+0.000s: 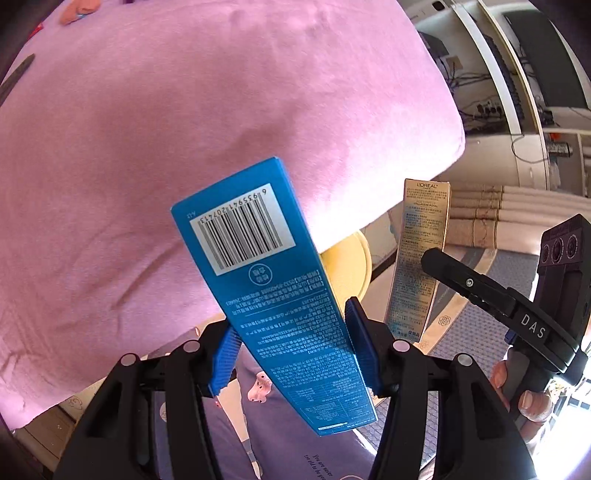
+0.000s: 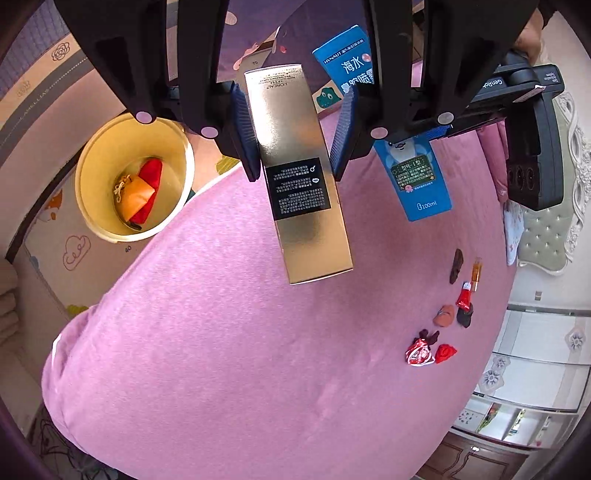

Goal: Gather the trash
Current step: 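Carry both boxes to the yellow basin and open both grippers over it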

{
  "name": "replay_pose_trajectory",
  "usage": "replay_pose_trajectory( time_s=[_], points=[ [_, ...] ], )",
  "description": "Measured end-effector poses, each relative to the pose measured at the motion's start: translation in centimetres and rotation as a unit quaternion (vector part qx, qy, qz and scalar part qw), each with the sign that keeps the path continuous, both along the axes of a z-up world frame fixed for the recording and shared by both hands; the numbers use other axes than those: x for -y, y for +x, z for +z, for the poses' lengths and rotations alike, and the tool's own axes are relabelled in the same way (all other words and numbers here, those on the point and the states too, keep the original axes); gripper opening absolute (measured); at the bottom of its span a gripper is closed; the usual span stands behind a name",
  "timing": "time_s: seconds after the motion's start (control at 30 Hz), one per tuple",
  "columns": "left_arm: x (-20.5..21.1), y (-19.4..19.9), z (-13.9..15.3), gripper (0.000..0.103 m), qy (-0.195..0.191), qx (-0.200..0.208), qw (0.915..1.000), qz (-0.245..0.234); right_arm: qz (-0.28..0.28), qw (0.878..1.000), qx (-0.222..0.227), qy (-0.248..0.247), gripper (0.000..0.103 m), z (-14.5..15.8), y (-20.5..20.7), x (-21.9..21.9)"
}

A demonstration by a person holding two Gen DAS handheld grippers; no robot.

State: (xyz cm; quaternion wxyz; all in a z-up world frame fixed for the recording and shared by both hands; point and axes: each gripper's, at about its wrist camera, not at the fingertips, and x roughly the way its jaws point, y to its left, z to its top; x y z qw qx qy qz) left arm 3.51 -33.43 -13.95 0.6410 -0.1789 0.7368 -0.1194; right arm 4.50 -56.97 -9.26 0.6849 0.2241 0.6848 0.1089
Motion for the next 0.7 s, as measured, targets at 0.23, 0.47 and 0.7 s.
replay_pose_trajectory(
  time_s=[0.23,0.47,0.7],
  points=[
    [9.5,-0.9,-1.4,0.055,-0.001,-0.009,0.9964,-0.084,-0.079,0.997,-0.01,-0.008,0.038,-0.7,-4.1,9.0],
    [16.3,-2.0,-3.0,0.055,0.001,-0.024,0.9879,-0.153,-0.136,0.99,-0.024,-0.013,0.038,-2.1,-7.9,14.5],
    [20.1,-2.8,-3.6,0.055,-0.001,-0.03,0.9794,-0.2,-0.177,0.984,-0.032,-0.009,0.038,-2.9,-10.5,17.6]
  ],
)
